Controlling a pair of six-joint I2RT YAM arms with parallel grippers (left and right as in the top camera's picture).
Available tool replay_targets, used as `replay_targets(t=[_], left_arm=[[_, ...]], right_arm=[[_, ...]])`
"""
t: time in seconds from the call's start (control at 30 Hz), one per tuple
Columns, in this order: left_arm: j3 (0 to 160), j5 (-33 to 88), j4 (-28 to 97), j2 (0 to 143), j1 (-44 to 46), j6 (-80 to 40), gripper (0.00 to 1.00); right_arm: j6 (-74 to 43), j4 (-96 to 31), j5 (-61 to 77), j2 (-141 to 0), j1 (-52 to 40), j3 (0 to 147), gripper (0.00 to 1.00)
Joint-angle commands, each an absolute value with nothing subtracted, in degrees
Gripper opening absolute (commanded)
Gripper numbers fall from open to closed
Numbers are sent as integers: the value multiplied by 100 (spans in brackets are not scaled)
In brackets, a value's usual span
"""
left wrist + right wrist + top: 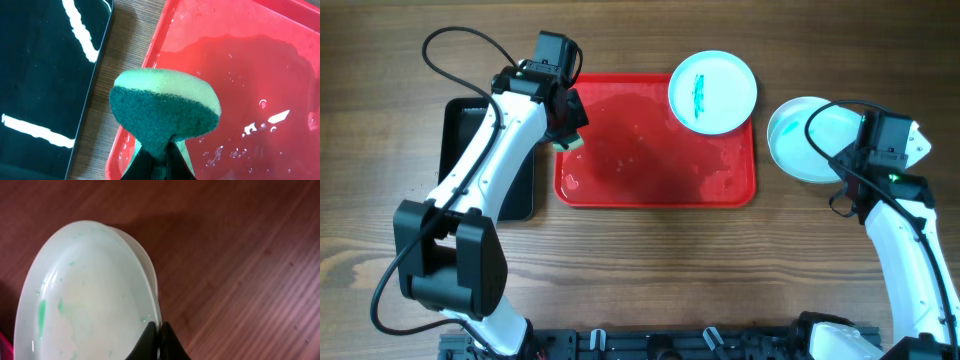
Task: Clean dirty plates on tray and stack at the side
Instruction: 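Lower the plate onto the cleaned plate and open the right gripper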
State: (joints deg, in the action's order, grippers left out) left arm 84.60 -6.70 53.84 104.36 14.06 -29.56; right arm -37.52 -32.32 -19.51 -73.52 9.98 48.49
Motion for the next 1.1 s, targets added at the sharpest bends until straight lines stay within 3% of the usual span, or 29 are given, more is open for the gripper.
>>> replay_targets(t=[0.0,0.57,0.93,1.07], left_arm=[[8473,-620,5424,10481,1402,-2869,4],[8473,-620,5516,10481,1402,-2871,4],[8473,-622,5516,10481,1402,-2869,4],[8473,-620,5516,10481,1402,-2869,4]], right_arm=[[-3594,-2847,-1890,-7478,1022,4709,4],[-3599,-1509,-1806,-9080,1022,4685,4],[-3616,-1675,-1981,-9376,1022,4685,4],[-3607,-1789,-2200,-9376,1022,4685,9]])
